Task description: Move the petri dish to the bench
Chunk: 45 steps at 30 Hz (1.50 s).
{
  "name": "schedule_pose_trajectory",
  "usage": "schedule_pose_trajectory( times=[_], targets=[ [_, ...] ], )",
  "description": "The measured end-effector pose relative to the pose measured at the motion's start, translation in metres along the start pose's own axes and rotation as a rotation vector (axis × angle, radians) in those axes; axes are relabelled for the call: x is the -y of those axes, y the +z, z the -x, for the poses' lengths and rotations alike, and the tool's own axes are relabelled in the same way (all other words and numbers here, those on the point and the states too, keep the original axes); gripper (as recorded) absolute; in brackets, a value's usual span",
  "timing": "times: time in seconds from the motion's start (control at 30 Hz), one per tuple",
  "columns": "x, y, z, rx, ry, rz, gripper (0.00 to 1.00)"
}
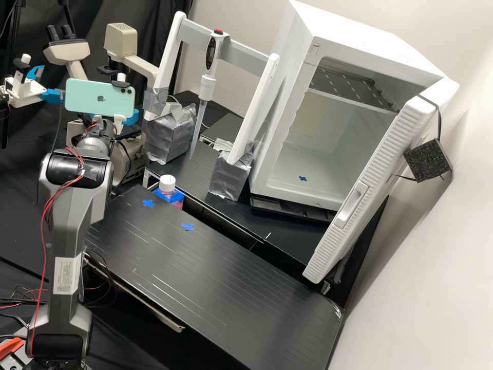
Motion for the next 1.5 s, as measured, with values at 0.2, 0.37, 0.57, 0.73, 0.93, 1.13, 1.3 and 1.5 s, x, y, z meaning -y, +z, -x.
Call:
schedule_pose_trajectory(
  times=[0.2,0.37,0.57,0.73,0.93,1.13,1.3,1.5],
  targets=[
    [0.008,-0.005,0.031,-0.026,-0.008,0.012,0.00],
    [0.015,-0.003,0.065,-0.047,0.000,0.028,0.00],
    [0.018,0.008,0.114,-0.058,0.059,0.022,0.00],
    [0.022,0.018,0.151,-0.072,0.111,0.010,0.00],
    [0.042,0.042,0.185,-0.048,0.096,0.024,0.00],
    [0.051,0.081,0.211,0.048,0.092,0.035,0.00],
    [0.044,0.095,0.235,0.066,0.146,0.029,0.00],
    [0.035,0.095,0.257,0.028,0.235,0.005,0.00]
  ],
)
